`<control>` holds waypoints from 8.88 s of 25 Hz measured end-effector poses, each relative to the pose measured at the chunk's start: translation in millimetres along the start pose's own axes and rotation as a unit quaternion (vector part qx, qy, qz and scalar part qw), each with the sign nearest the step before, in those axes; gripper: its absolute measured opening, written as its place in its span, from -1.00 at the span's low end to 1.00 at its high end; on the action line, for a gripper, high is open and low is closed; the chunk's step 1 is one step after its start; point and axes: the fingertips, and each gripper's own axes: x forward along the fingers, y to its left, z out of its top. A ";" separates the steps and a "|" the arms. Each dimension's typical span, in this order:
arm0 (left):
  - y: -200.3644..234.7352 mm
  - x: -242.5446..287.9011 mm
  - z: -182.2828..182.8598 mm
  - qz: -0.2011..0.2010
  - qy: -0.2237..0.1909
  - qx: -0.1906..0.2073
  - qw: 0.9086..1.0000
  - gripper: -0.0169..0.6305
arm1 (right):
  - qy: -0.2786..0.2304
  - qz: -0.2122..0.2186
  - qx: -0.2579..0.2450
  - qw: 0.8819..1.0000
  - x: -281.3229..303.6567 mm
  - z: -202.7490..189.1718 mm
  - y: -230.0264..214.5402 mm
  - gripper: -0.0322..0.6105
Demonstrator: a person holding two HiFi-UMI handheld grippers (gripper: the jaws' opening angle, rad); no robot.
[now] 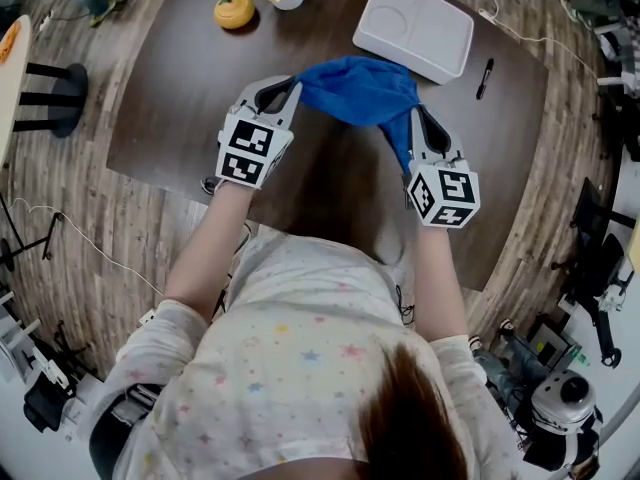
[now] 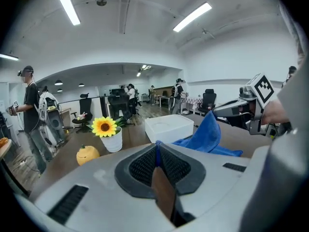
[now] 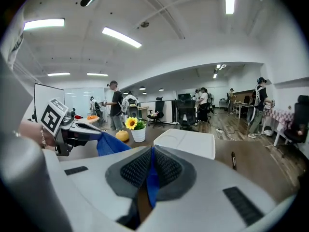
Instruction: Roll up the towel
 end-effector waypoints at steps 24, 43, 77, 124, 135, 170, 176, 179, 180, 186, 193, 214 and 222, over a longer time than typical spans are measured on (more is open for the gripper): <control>-0.5 -91.5 261.8 0.029 -0.227 0.052 0.972 -0.88 | -0.223 -0.025 -0.105 0.969 -118.8 234.1 -28.9 -0.85; -14.7 -173.7 336.8 0.077 -0.297 0.089 0.948 -0.88 | -0.325 -0.030 -0.124 0.937 -196.1 312.5 -17.3 -0.85; 38.8 -23.2 182.1 0.055 -0.153 0.026 0.986 -0.88 | -0.161 -0.035 -0.070 0.984 -25.2 164.7 -70.0 -0.85; -68.7 -35.3 -129.0 -0.054 0.127 -0.095 0.986 -0.87 | 0.212 0.003 0.042 0.976 -62.0 -185.5 0.2 -0.84; -84.8 -47.5 -164.2 -0.074 0.173 -0.120 0.975 -0.87 | 0.250 -0.012 0.029 0.968 -73.4 -210.8 4.5 -0.79; 15.7 74.0 -69.4 -0.054 0.083 0.052 0.994 -0.49 | 0.259 -0.054 0.089 0.960 -52.4 -203.5 0.4 -0.46; 24.5 113.1 -71.8 -0.058 0.093 0.089 0.990 -0.49 | 0.269 -0.070 0.105 0.955 -57.7 -213.0 0.0 -0.42; 30.1 133.1 -75.5 -0.062 0.106 0.101 0.987 -0.49 | 0.276 -0.074 0.106 0.952 -59.5 -218.8 1.1 -0.41; 30.9 139.5 -77.2 -0.066 0.112 0.106 0.986 -0.49 | 0.276 -0.076 0.108 0.952 -59.6 -219.5 1.1 -0.41; 19.2 161.8 -96.5 -0.120 0.163 0.141 0.969 -0.49 | 0.272 -0.070 0.111 0.953 -58.3 -219.9 5.1 -0.51; 8.5 155.0 -106.6 -0.124 0.175 0.190 0.958 -0.84 | 0.268 -0.055 0.115 0.955 -56.5 -219.8 5.9 -0.66; 22.8 59.6 -159.7 0.018 0.222 0.120 0.968 -0.85 | 0.296 0.000 0.005 0.955 -22.3 -202.2 -40.9 -0.70; 3.0 9.4 -182.2 0.037 0.237 0.074 0.968 -0.86 | 0.302 0.018 -0.049 0.952 1.2 -189.6 -54.5 -0.70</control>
